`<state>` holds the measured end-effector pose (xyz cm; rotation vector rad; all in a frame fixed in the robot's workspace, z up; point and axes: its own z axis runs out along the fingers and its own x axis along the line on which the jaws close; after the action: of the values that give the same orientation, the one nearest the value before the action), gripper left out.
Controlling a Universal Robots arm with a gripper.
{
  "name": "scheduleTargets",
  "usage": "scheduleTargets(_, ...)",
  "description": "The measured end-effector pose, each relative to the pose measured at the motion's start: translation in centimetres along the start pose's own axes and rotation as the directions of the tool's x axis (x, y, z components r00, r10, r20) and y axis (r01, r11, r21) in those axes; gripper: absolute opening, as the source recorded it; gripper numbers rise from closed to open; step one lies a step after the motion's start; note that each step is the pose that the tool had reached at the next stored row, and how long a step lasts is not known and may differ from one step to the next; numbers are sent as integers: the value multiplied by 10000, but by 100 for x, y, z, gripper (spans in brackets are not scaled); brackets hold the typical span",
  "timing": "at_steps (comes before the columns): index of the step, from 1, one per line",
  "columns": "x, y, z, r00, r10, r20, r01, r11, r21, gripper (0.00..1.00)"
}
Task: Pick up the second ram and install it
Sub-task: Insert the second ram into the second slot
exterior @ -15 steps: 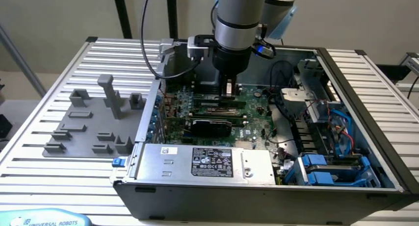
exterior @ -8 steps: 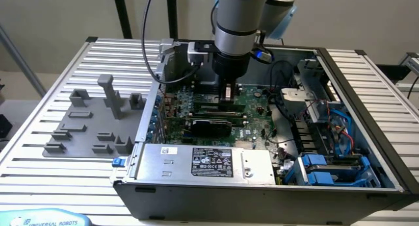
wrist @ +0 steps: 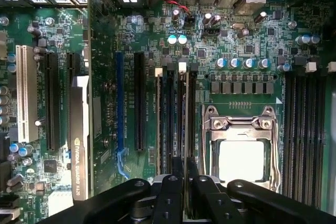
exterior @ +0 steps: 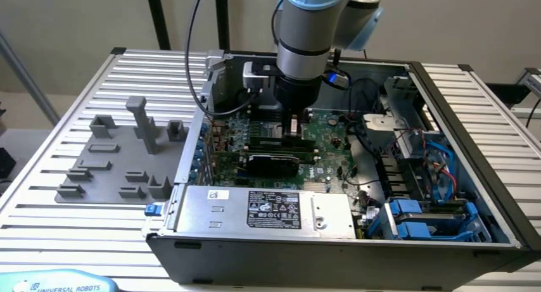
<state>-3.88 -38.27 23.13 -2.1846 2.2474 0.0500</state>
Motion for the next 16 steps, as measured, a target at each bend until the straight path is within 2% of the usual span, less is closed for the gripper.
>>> scheduleTargets(10,-2,-3,28,10000,-64,-6,64,10000,-15,14)
scheduleTargets(16,-3,-3,33,9999,-107,-83,107,9999,-17,14)
